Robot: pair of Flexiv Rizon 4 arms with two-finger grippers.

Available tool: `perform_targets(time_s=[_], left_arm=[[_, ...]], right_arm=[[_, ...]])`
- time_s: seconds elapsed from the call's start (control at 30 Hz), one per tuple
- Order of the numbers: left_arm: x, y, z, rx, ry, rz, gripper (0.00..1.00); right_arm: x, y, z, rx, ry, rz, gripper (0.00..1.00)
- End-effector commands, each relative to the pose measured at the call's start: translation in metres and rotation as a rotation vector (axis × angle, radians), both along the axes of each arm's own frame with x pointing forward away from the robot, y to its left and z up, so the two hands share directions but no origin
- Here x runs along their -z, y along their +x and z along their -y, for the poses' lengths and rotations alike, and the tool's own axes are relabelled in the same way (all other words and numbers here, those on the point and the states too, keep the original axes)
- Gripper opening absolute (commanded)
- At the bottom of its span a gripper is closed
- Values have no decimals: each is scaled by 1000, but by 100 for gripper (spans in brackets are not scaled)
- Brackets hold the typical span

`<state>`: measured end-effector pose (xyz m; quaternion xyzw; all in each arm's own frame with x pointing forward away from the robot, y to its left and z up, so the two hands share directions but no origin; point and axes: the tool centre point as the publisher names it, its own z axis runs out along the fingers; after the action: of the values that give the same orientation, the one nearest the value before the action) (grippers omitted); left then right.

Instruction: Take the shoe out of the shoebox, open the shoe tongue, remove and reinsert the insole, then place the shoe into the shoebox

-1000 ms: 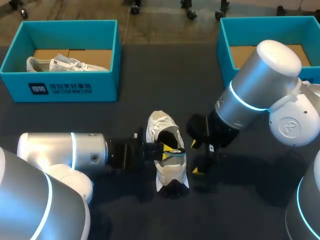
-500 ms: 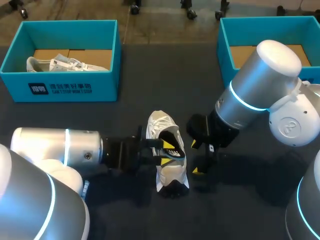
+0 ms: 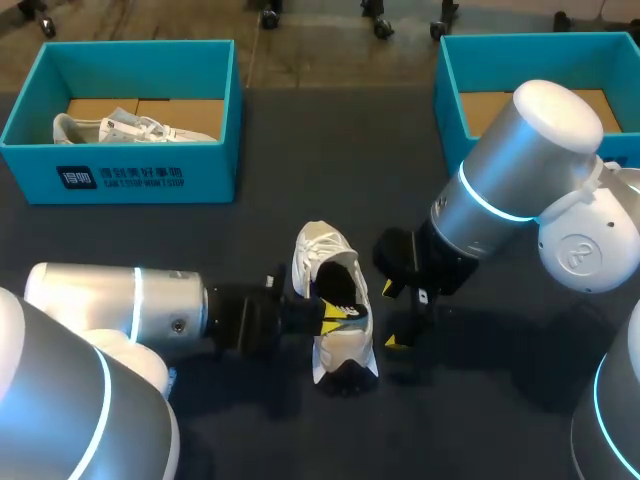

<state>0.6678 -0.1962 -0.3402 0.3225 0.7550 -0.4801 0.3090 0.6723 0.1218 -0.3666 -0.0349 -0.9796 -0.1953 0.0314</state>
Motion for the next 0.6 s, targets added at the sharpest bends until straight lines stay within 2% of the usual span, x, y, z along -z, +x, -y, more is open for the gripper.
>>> perform_targets(time_s=[0.03,0.23,0.37,0.43,0.6], left_arm=[[8,10,8,-25,29,-2,0],[11,19,2,-40,47,-51,0],[7,14,-3,-16,57,-106,0],[4,13,-5,-8,57,-126,17],[-5,10,-11,16,52,-161,24]], right_arm=[[2,0,-1,0,0,2,100],[2,0,-1,0,0,2,100],[2,0,-1,0,0,2,100],[2,0,-1,0,0,2,100],[2,0,-1,0,0,2,100]])
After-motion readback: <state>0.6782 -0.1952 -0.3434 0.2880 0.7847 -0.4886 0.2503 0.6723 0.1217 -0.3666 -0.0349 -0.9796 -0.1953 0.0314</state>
